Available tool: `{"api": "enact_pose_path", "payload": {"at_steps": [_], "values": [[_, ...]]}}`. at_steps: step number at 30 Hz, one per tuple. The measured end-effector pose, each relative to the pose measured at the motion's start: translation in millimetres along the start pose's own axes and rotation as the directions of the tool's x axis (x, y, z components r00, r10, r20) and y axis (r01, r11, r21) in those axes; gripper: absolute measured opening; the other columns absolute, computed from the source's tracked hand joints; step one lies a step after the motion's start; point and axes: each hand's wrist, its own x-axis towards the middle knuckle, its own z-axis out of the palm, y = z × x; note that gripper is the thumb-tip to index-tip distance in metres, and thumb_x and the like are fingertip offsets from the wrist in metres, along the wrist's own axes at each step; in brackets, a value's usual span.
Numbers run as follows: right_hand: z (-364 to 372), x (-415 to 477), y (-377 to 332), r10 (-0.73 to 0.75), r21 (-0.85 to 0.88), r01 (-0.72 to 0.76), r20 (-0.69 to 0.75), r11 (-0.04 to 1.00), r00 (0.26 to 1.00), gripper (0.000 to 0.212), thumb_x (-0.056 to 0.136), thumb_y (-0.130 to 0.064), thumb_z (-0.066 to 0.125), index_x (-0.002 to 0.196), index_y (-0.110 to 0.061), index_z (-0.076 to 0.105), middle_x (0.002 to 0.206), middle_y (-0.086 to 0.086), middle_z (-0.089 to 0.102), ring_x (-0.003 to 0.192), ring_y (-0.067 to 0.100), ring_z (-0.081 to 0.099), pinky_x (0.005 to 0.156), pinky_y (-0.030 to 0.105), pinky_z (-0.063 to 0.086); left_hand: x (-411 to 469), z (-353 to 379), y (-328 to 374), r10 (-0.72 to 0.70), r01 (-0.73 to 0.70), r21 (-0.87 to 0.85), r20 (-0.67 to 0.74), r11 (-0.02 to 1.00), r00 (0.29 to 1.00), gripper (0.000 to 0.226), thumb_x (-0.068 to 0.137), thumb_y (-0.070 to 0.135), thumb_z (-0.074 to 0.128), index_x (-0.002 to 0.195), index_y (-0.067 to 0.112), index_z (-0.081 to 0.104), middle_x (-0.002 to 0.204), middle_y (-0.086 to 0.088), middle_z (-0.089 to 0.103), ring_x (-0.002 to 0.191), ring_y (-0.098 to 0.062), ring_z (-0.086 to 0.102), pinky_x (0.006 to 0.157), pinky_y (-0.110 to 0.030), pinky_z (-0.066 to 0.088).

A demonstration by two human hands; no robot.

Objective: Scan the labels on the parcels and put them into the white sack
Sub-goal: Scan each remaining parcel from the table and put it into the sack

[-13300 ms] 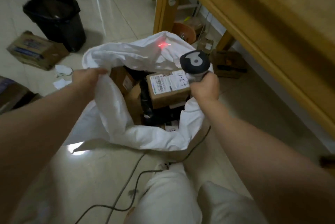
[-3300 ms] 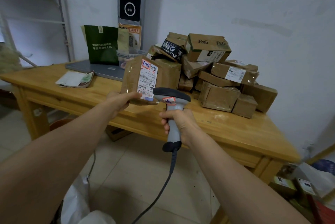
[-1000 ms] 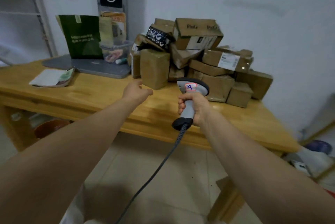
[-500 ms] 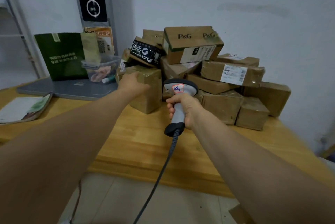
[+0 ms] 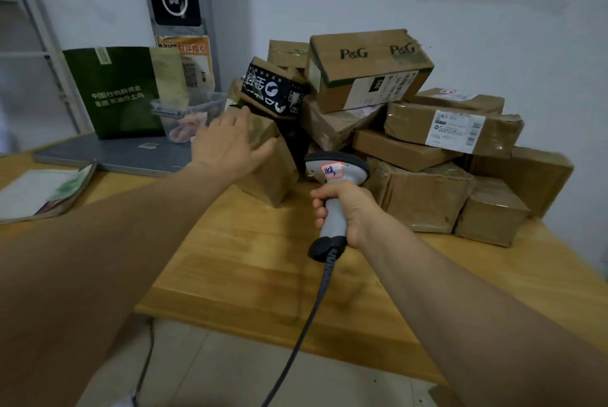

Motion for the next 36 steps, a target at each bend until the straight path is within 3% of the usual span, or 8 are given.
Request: {"api": "enact_pose_path", "payload": {"at_steps": [3,5,9,12,18,23,30,36], "values": [[3.4,-5.9,7.0,0.013,0.003,-0.013,0.026,1.0,1.0,0.017,0.082,0.003,0.062,0.068,-0.003,0.055,0.048,0.004,0.054,0.035,0.012,0.045,0.038,0.02,0.042,-22.1,-4.8,-19.0,-0.175,0.172,-0.031,-0.142,0.985,0.974,0.085,0.086,0.075,0.01,0.102,0.011,0.064,0.103,-0.019,0.064,0.099,-0.035,0.059,0.083,-0.045,0.041],[5.7,-9.7,10.8,0.013,0.005,-0.013,0.038,1.0,0.999,0.017,0.082,0.003,0.062,0.068,-0.003,0.055,0.049,0.004,0.054,0.035,0.012,0.045,0.038,0.02,0.042,-35.1,-5.5,-31.8,-0.345,0.319,-0.162,-0.176,0.934,0.922,0.083,0.082,0.079,0.017,0.092,0.011,0.064,0.097,-0.018,0.061,0.097,-0.035,0.056,0.079,-0.045,0.04],[9.5,-18.8,18.1,0.038,-0.011,-0.037,0.058,0.999,0.998,0.018,0.085,0.001,0.058,0.068,-0.005,0.054,0.045,0.002,0.053,0.034,0.01,0.044,0.038,0.019,0.041,-59.0,7.6,-52.8,-0.463,0.536,-0.141,0.355,0.832,0.812,0.111,0.055,0.096,0.044,0.135,0.018,0.043,0.14,-0.02,0.04,0.13,-0.038,0.036,0.106,-0.054,0.03],[12.3,-27.0,26.2,0.066,-0.037,-0.064,0.075,0.997,0.995,0.02,0.087,0.0,0.056,0.068,-0.006,0.053,0.043,0.001,0.052,0.032,0.009,0.044,0.038,0.017,0.041,-69.4,12.9,-57.0,-0.381,0.622,-0.258,0.601,0.739,0.702,0.125,0.042,0.092,0.057,0.14,0.016,0.041,0.136,-0.013,0.051,0.118,-0.033,0.051,0.097,-0.045,0.046],[9.4,-43.5,39.5,0.084,-0.087,-0.083,0.013,0.993,0.996,0.01,0.083,0.0,0.062,0.075,-0.004,0.057,0.049,0.004,0.057,0.036,0.012,0.048,0.039,0.021,0.043,-81.9,4.0,-53.0,-0.422,0.619,-0.232,0.553,0.751,0.719,0.11,0.055,0.08,0.068,0.136,0.008,0.043,0.131,-0.013,0.053,0.118,-0.031,0.049,0.093,-0.042,0.048],[3.6,-62.9,56.4,0.118,-0.111,-0.121,-0.035,0.986,0.992,0.006,0.082,0.001,0.061,0.08,-0.002,0.057,0.052,0.008,0.056,0.036,0.014,0.048,0.039,0.022,0.042,-95.9,-12.6,-44.9,-0.449,0.682,-0.24,0.598,0.69,0.664,0.132,0.047,0.081,0.07,0.148,0.009,0.023,0.144,-0.014,0.039,0.129,-0.035,0.039,0.101,-0.045,0.042],[-12.9,-97.2,64.8,0.185,-0.08,-0.181,0.052,0.98,0.981,0.014,0.09,0.0,0.05,0.077,-0.005,0.051,0.044,0.003,0.049,0.032,0.011,0.044,0.036,0.017,0.04,-104.4,-33.4,-20.7,-0.453,0.674,-0.194,0.606,0.713,0.654,0.117,0.06,0.071,0.074,0.148,0.013,0.023,0.144,-0.016,0.035,0.13,-0.036,0.034,0.104,-0.045,0.037],[-14.1,-116.6,59.2,0.185,-0.146,-0.173,0.068,0.974,0.98,0.022,0.089,-0.004,0.053,0.068,-0.006,0.05,0.044,0.002,0.052,0.032,0.01,0.046,0.037,0.016,0.041,-111.8,-38.6,6.6,-0.436,0.634,-0.156,0.603,0.757,0.669,0.141,0.048,0.09,0.06,0.152,0.01,0.009,0.152,-0.017,0.023,0.136,-0.037,0.026,0.11,-0.047,0.03]]}}
